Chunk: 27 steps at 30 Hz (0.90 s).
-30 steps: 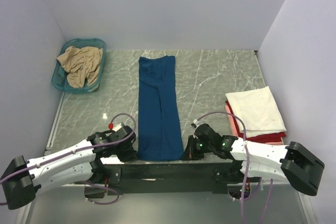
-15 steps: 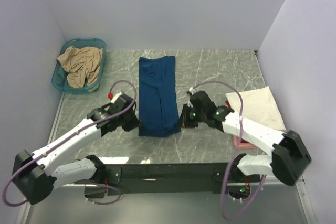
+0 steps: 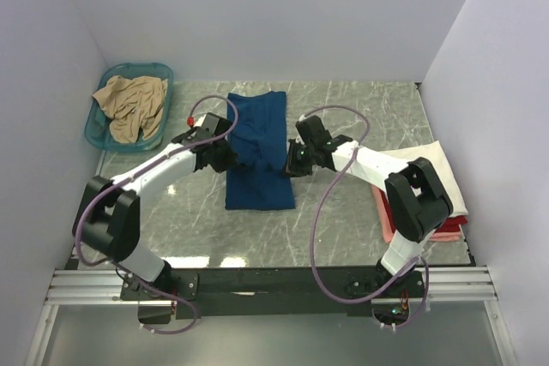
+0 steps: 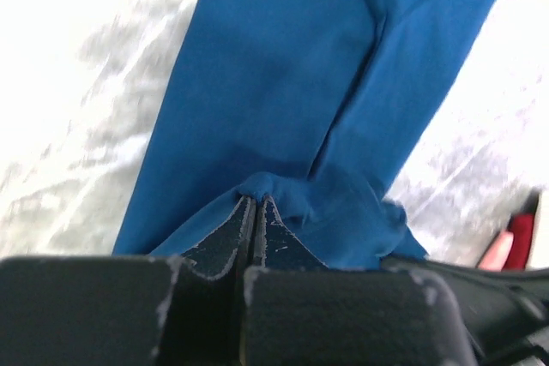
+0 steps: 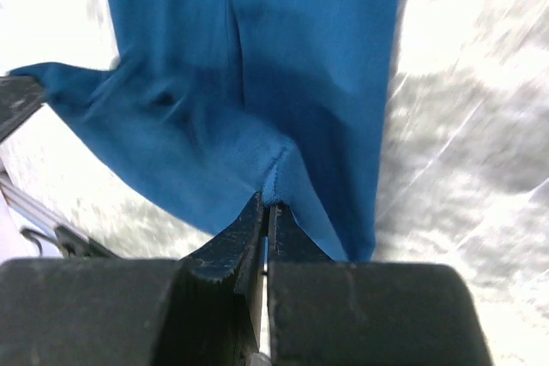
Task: Fold and stack the t-shirts
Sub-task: Fold the tshirt
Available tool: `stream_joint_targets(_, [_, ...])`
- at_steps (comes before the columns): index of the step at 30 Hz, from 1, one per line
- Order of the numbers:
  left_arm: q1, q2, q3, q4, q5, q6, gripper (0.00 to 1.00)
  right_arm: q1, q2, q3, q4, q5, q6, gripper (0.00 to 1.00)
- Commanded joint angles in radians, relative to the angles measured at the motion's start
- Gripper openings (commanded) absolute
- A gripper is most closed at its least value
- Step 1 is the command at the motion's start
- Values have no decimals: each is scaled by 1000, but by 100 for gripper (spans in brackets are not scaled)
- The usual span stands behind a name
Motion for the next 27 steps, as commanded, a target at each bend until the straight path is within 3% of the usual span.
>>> stream_joint_targets(1, [29,68,86,55,3,29,0,-28,25,77,19,26,-11,0])
stream_joint_targets(8, [52,200,184,47,11,39,0,-70,115,183,-4,12,-34,0])
stream_joint_targets(27, [122,299,276,60,29,75,0,-134,249,323,3,-36,-57,0])
